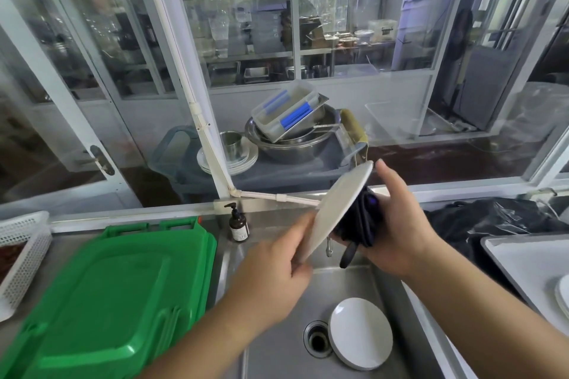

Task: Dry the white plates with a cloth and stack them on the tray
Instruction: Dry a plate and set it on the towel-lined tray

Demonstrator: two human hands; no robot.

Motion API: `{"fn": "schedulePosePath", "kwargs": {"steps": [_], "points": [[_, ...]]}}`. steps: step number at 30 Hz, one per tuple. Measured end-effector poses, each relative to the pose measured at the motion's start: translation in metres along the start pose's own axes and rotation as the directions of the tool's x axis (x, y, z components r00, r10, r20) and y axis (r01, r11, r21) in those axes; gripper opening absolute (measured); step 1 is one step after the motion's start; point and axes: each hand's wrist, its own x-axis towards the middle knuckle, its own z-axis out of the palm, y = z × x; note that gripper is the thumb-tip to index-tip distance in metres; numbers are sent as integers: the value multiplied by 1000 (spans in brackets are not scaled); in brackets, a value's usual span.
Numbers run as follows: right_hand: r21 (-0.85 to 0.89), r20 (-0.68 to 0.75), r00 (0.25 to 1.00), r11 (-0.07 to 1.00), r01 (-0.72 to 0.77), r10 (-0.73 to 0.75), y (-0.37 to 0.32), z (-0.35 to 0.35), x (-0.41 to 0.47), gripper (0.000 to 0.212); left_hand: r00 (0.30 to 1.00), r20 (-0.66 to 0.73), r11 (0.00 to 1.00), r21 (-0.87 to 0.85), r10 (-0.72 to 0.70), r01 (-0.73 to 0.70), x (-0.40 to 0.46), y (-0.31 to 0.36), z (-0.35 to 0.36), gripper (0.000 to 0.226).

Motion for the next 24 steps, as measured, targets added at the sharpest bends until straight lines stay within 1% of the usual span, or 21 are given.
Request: {"fn": "schedulePosePath", "kwargs": {"steps": [1, 3, 4, 6, 8, 10, 11, 13, 15, 16, 18, 19, 20, 21, 22, 23, 24], "points": [[-1, 18, 1000, 1000, -9, 9, -1, -2, -2, 77, 998, -1, 994, 90, 55, -55, 2, -2, -2, 78], [-7, 25, 1000, 1000, -15, 15, -1, -5, -5, 84, 991, 1, 971, 200, 132, -129, 4, -5, -4, 75], [-8, 28, 1000, 1000, -14, 15, 1, -7, -5, 83, 987, 10, 957, 243, 159, -157, 4, -8, -4, 74], [18, 26, 999, 1000, -20, 20, 6, -11, -4, 71, 977, 33, 930, 304, 208, -209, 6, -12, -2, 74], [69, 0, 1000, 998, -11, 11, 10, -17, -3, 60, 978, 56, 933, 292, 203, -210, 7, -15, 1, 74], [129, -15, 1000, 992, 13, -11, 16, -22, -2, 54, 981, 58, 950, 247, 184, -193, 7, -18, 5, 75], [147, -14, 1000, 989, 28, -26, 18, -23, -3, 53, 983, 49, 952, 242, 180, -186, 7, -19, 7, 75], [173, -2, 999, 984, 52, -53, 23, -26, -4, 57, 981, 20, 949, 253, 191, -190, 6, -17, 9, 76], [198, -9, 997, 977, 76, -75, 26, -29, -3, 64, 979, 16, 962, 186, 201, -201, 4, -13, 7, 75], [215, -17, 996, 972, 90, -88, 27, -31, -3, 67, 981, 19, 975, 102, 194, -195, 4, -13, 6, 74], [261, -18, 994, 960, 105, -104, 26, -33, -2, 69, 991, -30, 977, -166, 133, -136, 3, -15, 4, 70], [281, -13, 994, 954, 106, -107, 26, -35, -1, 67, 995, -86, 940, -332, 49, -75, 4, -16, 2, 66], [295, -4, 994, 949, 106, -110, 26, -36, -1, 65, 986, -134, 858, -514, -94, 12, 5, -16, 3, 63], [303, 4, 994, 947, 107, -114, 26, -36, -1, 63, 952, -152, 732, -674, -266, 97, 8, -17, 5, 59], [305, 10, 993, 946, 109, -118, 26, -36, -1, 60, 892, -123, 569, -805, -434, 166, 10, -19, 8, 53], [304, 13, 992, 946, 114, -123, 27, -37, 0, 56, 823, -23, 360, -906, -567, 222, 13, -22, 11, 45], [300, 18, 992, 947, 116, -127, 27, -37, -1, 53, 767, 142, 108, -958, -625, 265, 15, -25, 14, 36]]}}
